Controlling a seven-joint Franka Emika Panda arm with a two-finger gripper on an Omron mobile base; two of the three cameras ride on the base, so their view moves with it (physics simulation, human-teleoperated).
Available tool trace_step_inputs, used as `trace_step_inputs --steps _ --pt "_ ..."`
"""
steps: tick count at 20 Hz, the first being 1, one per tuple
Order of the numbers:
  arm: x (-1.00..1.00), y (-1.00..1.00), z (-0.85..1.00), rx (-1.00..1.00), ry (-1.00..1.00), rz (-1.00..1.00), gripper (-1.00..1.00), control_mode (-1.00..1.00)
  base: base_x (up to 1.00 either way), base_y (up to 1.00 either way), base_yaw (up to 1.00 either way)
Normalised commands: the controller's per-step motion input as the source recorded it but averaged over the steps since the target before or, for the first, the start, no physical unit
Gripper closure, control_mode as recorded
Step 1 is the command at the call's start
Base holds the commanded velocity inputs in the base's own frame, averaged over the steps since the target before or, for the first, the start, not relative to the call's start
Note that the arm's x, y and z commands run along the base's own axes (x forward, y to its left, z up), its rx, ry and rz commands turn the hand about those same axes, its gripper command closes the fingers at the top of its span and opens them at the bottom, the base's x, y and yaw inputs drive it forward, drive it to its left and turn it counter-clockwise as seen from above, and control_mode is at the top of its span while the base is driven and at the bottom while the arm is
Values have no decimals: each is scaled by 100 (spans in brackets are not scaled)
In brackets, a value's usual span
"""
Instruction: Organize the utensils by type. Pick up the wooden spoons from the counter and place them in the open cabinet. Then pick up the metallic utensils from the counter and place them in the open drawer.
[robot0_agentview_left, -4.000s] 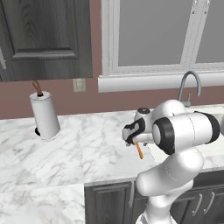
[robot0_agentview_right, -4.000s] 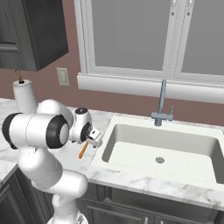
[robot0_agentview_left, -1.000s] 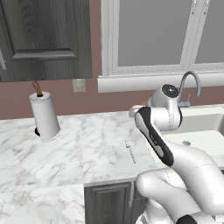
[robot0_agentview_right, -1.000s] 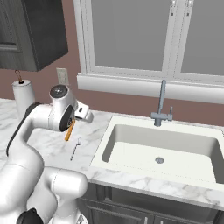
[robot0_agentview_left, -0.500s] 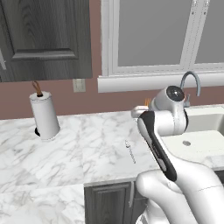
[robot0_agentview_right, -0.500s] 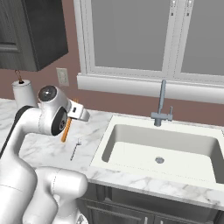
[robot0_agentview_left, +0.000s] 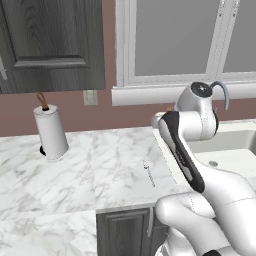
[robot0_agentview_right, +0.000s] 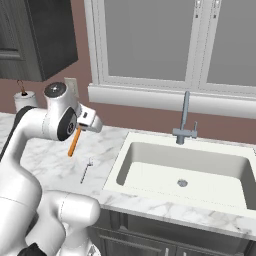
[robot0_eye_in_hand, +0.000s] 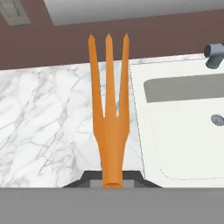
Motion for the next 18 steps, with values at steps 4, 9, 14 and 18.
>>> trace_step_inputs --steps 4,9,14,18 --pt "0 0 0 0 0 0 100 -100 0 0 0" --pt "0 0 0 0 0 0 100 -100 0 0 0" --pt "-18 0 0 0 -2 0 100 100 -25 0 0" --pt "0 0 0 0 0 0 100 100 -75 -12 -1"
